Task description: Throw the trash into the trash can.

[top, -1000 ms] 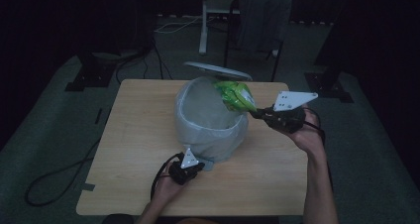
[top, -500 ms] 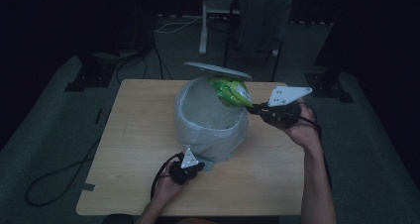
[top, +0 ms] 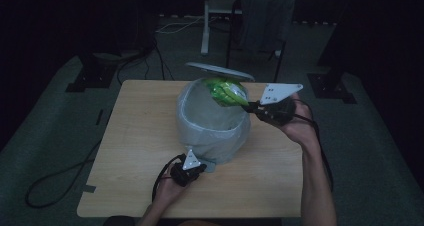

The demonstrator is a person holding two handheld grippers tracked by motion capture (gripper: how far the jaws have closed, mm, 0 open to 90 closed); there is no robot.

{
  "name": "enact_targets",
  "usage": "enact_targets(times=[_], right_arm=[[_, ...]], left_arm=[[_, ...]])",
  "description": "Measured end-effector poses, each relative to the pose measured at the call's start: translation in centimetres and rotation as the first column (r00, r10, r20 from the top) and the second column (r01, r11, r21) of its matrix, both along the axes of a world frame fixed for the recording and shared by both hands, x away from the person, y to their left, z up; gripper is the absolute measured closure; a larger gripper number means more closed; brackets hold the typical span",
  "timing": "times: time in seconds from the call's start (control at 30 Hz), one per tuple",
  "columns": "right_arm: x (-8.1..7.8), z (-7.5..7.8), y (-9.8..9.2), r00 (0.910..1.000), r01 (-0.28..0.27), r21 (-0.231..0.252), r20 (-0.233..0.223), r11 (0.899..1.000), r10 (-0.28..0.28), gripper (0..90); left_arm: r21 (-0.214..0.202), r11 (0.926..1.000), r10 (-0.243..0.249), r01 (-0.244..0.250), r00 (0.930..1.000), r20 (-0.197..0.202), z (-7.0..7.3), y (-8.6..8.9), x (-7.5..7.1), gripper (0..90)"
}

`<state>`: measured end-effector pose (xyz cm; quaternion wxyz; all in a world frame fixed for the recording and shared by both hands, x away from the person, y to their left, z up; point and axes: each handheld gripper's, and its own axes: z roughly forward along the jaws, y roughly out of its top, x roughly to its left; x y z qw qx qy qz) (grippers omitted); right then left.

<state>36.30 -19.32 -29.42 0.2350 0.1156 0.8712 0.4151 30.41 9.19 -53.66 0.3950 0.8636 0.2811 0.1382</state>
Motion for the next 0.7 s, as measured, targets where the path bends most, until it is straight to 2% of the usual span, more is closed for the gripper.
enact_targets(times=[0.03,0.07,0.13,0.23,0.37,0.7], right_arm=[[0.0,0.1,0.2,1.0000,-0.008,0.002,-0.004,1.000,0.008,62.7],[0.0,0.1,0.3,0.9999,-0.015,0.009,-0.008,1.000,0.015,58.9],[-0.2,0.2,0.4,0.9997,-0.023,0.017,0.003,1.000,0.023,59.7],[-0.3,0.1,0.0,0.9999,0.000,0.036,0.013,0.999,-0.001,59.3],[-0.5,-0.1,-0.9,0.9998,0.018,0.068,0.005,0.998,-0.019,58.2],[-0.8,-1.3,-2.2,0.9988,0.048,0.085,-0.012,0.995,-0.047,57.7]], left_arm=[[0.001,1.0000,0.000,0.000,1.0000,0.001,0.0,0.0,0.0,90.0],[0.001,1.0000,0.000,0.000,1.0000,0.001,0.0,0.0,0.0,90.0],[0.001,1.0000,0.000,0.000,1.0000,0.000,0.0,0.0,0.0,90.0],[0.000,1.0000,-0.001,0.001,1.0000,0.000,0.0,0.0,0.0,90.0],[-0.008,1.0000,0.000,0.000,1.0000,-0.002,0.0,0.0,0.0,90.0],[-0.009,1.0000,0.001,-0.001,1.0000,-0.002,0.0,0.0,0.0,90.0]])
